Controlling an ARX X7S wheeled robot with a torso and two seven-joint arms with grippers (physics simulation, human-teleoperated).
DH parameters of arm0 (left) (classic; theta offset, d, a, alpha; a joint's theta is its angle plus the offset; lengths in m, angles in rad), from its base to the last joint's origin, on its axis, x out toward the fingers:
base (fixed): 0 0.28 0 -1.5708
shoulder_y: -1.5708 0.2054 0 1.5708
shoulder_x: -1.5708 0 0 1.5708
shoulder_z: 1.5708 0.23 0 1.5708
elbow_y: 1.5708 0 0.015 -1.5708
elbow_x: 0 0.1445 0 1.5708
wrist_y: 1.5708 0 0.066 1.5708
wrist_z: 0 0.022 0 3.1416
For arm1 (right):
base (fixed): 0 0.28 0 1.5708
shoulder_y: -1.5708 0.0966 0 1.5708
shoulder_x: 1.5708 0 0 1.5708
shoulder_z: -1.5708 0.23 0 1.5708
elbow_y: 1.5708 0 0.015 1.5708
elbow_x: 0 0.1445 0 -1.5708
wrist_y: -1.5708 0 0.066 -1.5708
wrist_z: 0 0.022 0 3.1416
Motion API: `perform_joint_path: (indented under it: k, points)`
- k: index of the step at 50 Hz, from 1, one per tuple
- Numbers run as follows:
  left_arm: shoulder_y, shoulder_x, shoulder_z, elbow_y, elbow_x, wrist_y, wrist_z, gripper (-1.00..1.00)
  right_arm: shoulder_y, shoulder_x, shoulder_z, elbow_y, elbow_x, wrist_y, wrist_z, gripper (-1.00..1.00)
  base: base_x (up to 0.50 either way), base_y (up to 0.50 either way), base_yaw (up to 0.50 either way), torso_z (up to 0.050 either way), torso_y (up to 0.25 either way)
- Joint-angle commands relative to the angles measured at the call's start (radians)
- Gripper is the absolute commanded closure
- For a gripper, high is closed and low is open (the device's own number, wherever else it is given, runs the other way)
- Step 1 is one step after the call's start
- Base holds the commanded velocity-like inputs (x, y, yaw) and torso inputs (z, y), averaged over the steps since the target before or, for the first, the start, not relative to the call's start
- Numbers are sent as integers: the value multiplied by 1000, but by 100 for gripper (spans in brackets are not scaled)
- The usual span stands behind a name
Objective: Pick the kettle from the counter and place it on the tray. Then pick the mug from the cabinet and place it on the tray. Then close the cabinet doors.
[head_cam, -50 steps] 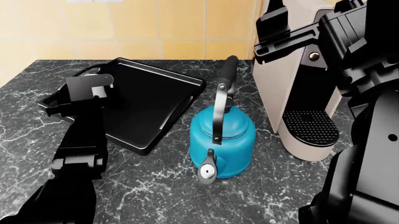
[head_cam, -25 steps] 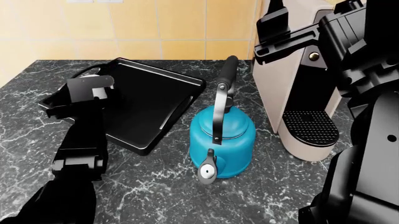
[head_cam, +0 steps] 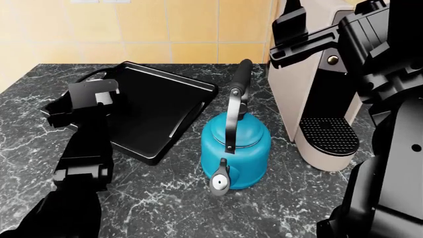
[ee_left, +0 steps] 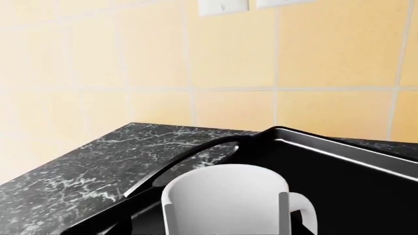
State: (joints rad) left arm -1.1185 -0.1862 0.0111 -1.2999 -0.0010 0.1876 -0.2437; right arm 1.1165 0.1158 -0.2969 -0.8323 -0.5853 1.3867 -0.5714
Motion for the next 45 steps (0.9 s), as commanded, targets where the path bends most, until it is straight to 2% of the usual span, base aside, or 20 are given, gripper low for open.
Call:
perform_joint_path:
  k: [1, 45]
  points:
    - [0, -2, -15, -9, -4, 2, 11, -100, 4, 2, -3, -5, 0, 6, 1, -100, 0, 0, 0, 0, 0]
    - [-14, -6, -55, -8, -9, -6, 83, -100, 32, 3, -27, -20, -6, 22, 0, -100, 0, 0, 0, 0, 0]
